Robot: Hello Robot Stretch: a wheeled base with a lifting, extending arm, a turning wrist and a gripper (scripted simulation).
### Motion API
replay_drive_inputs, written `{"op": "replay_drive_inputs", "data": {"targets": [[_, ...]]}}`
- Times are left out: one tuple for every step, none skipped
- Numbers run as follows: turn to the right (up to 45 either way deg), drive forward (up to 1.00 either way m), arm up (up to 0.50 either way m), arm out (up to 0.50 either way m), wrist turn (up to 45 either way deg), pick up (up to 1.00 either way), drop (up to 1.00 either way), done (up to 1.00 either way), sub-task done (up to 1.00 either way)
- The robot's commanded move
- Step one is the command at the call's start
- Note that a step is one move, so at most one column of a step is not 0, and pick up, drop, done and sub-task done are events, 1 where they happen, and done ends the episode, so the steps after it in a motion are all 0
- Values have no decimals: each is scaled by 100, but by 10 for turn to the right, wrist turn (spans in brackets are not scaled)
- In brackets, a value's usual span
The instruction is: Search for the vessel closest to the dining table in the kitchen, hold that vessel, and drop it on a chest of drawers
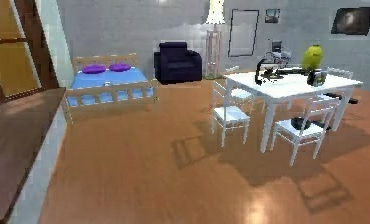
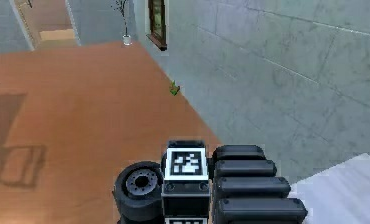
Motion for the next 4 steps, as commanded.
{"op": "replay_drive_inputs", "data": {"targets": [[-30,0,0,0,0,0,0,0,0],[450,0,0,0,0,0,0,0,0],[450,0,0,0,0,0,0,0,0],[450,0,0,0,0,0,0,0,0]]}}
